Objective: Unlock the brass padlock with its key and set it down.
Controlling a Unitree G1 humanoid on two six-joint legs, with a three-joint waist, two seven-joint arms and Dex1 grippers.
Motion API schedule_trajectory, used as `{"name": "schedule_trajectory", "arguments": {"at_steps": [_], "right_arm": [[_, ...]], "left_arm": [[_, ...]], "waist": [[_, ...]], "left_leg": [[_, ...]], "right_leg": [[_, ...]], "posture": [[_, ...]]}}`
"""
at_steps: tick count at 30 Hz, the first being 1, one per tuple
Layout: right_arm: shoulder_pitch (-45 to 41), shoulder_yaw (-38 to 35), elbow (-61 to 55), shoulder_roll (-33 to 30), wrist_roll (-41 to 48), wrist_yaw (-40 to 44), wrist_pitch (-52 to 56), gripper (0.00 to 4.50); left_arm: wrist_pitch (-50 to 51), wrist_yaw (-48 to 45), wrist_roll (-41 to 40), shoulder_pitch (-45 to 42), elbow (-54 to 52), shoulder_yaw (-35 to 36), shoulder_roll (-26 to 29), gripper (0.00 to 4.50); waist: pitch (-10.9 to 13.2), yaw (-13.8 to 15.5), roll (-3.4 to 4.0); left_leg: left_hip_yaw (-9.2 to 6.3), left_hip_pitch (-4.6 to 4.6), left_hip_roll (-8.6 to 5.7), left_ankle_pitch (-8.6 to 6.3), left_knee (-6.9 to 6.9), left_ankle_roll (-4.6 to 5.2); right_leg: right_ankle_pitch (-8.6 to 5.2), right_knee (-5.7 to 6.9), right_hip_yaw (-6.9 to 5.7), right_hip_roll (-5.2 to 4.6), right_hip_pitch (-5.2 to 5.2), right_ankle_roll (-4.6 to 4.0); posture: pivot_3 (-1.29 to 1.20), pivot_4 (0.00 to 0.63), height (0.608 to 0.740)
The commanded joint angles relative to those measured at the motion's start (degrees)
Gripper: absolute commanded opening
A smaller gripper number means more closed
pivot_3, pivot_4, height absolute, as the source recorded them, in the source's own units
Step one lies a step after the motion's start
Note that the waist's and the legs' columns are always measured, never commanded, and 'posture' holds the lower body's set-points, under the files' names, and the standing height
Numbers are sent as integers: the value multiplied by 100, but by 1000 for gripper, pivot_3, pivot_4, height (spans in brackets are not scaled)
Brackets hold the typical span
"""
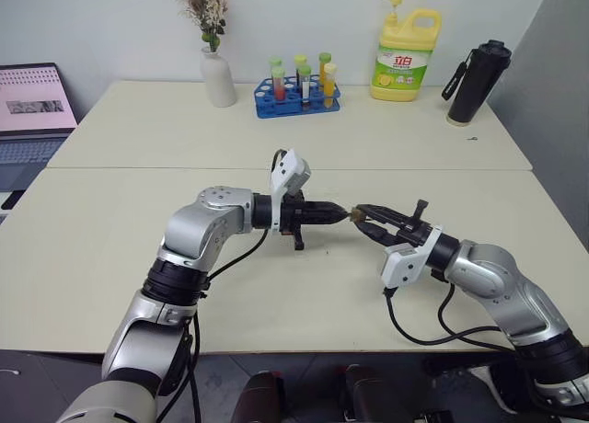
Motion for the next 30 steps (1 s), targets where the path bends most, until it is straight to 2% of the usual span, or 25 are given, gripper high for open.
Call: {"name": "schedule_trajectory", "arguments": {"at_steps": [1,11,13,16,21,30], "right_arm": [[-69,-119,-243,35,178,37,-86,937],[-67,-114,-234,89,288,148,-45,937],[-54,-118,-236,123,424,208,21,937],[-67,-159,-268,189,632,270,87,937],[-96,-157,-241,206,639,283,86,937],[-132,-189,-222,268,701,297,118,937]], "left_arm": [[-125,5,43,-137,-71,18,-28,0],[-426,-159,156,-92,-63,-3,19,0],[-964,-403,252,-8,-169,-21,55,0],[-2540,-723,777,140,-217,-172,102,0],[-3637,-905,1140,216,-26,-260,50,0],[-4283,-977,1313,204,379,-250,42,0]], "waist": [[0,-3,0],[0,-1,0],[0,-1,0],[0,-1,0],[0,10,0],[0,6,0]], "left_leg": [[0,1,0,0,0,0],[1,0,0,0,0,0],[0,1,0,0,0,0],[2,1,1,0,0,0],[6,0,-1,0,2,0],[7,0,-3,-1,2,1]], "right_leg": [[0,0,0,0,0,0],[0,1,0,0,0,0],[0,1,1,0,0,0],[4,0,1,0,0,-7],[9,0,3,0,2,-16],[4,-1,-1,1,3,-6]], "posture": [[0,150,740],[0,150,740],[0,150,740],[0,150,740],[0,150,740],[0,150,740]]}}
